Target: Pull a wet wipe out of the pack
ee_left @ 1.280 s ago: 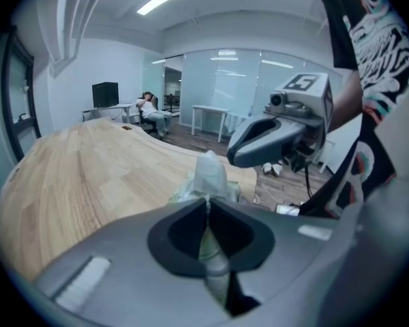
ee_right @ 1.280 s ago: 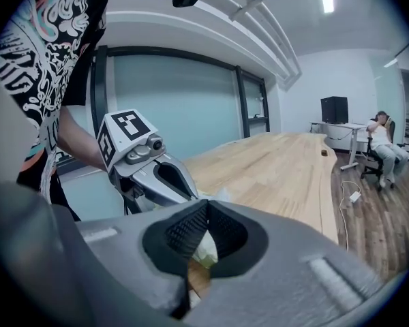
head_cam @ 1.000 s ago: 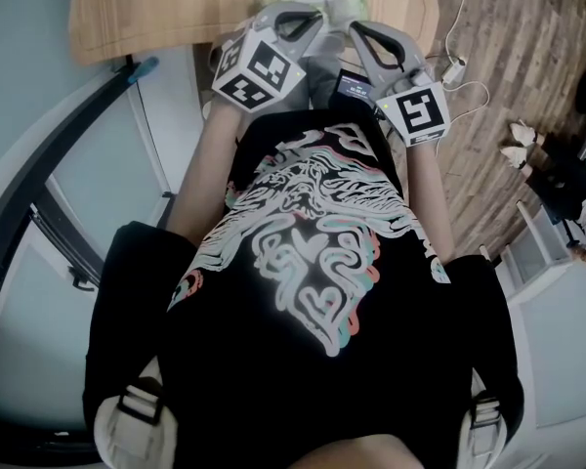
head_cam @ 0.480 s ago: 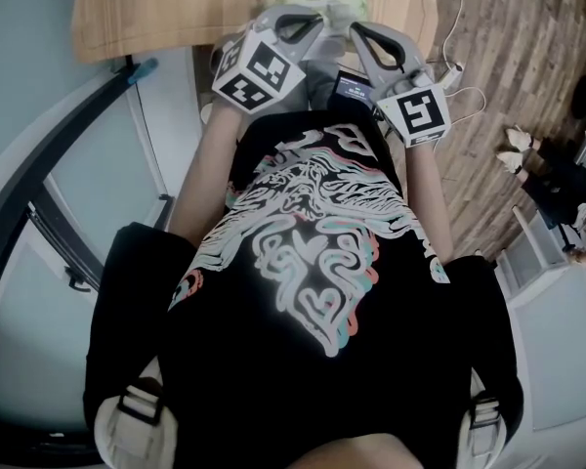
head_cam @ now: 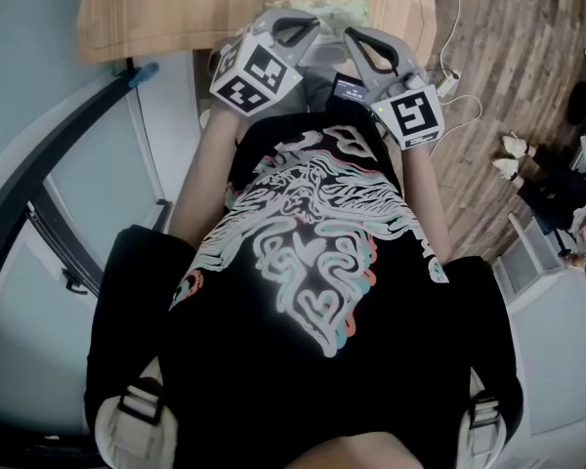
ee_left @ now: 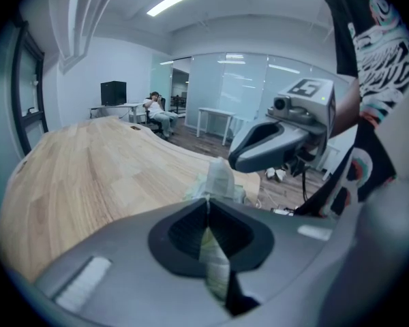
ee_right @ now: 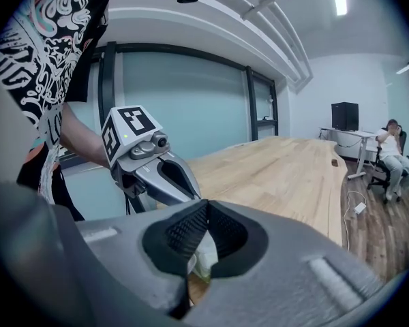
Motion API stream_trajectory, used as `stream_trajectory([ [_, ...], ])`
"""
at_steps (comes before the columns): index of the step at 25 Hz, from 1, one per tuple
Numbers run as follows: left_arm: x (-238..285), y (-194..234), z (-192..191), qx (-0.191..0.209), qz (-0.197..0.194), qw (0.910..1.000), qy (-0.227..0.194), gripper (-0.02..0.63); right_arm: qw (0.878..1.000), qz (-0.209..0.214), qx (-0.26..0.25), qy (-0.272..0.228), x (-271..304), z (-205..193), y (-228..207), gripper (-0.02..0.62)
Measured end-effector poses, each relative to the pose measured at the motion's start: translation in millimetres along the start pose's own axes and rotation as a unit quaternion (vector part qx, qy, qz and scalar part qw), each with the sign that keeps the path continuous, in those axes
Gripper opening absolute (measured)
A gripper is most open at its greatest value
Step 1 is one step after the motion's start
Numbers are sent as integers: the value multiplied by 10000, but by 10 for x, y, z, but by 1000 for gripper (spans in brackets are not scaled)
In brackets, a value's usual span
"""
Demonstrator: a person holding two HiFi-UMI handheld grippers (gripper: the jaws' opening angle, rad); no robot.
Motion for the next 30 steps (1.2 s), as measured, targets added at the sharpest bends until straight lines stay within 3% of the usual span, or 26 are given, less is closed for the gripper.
stream_trajectory([
  [30,-208,40,95,38,162,9999,-5,-5,9994,249,-222,5,114,121,25,0],
])
Point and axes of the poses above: the fingertips, and each gripper's own axes: x forward along the fingers, y to its left, z out of its top, the point moved 5 cm from there along -x, backward along the fingers, and after that the axes turned 4 degrees about x, right-handed, at the moved point
